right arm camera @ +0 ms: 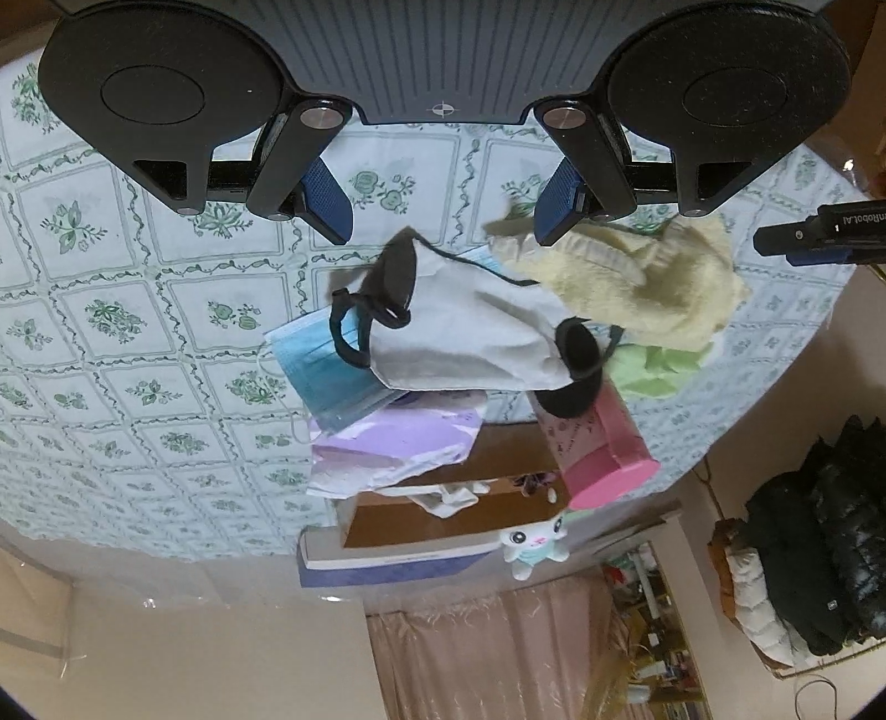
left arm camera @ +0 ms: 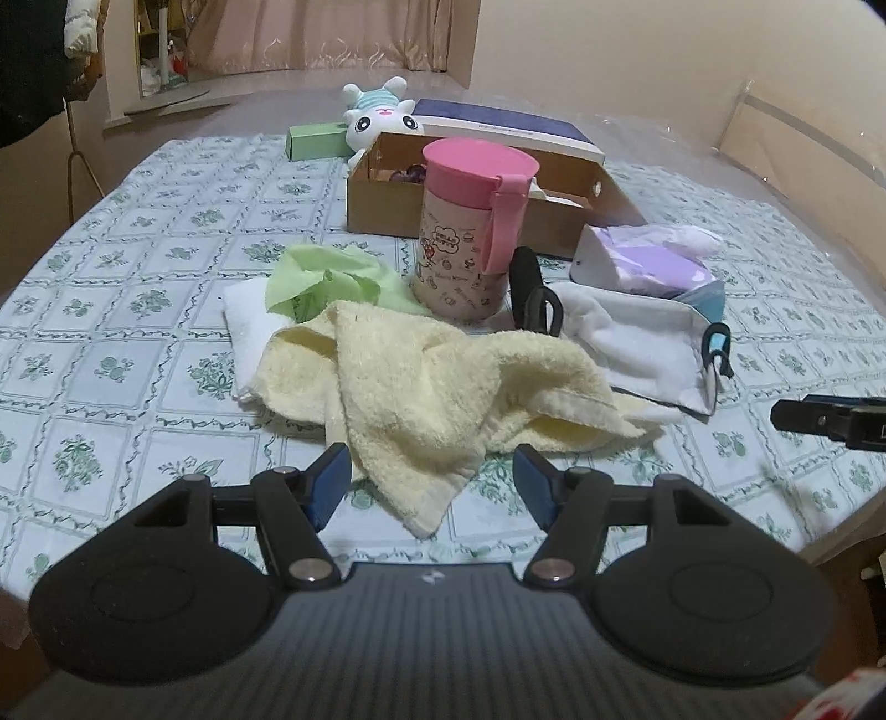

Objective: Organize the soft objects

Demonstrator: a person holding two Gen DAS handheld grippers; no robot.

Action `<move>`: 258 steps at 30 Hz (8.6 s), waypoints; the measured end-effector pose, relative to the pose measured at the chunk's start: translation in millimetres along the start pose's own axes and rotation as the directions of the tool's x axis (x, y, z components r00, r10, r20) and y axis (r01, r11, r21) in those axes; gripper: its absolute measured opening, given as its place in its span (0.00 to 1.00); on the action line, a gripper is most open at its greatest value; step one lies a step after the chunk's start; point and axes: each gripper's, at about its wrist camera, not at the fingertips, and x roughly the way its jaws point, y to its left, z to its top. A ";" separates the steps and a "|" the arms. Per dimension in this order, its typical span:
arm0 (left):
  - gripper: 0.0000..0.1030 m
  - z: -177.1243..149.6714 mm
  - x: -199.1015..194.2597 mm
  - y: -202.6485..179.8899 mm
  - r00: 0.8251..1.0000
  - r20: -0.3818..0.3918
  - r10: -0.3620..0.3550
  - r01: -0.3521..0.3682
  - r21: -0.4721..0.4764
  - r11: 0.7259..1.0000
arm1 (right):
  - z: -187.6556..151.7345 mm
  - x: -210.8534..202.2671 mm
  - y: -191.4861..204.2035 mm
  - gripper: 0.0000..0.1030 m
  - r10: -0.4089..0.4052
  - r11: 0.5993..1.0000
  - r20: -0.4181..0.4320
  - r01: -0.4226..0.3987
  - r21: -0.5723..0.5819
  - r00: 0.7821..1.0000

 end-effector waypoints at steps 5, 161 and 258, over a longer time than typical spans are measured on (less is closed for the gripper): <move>0.63 3.9 15.3 3.2 1.000 -0.018 0.007 -0.007 -0.011 1.000 | 2.5 13.9 0.3 0.71 -0.009 1.000 -0.018 0.009 -0.004 1.000; 0.25 -1.8 77.1 64.5 0.997 0.023 -0.067 0.070 -0.167 0.984 | 11.8 11.4 -56.7 0.03 -0.183 0.977 0.270 0.145 0.156 0.945; 0.25 297.9 291.3 58.0 0.963 0.072 -0.259 0.244 0.171 0.955 | 239.1 220.7 -43.0 0.12 0.059 0.952 0.093 -0.028 -0.305 0.994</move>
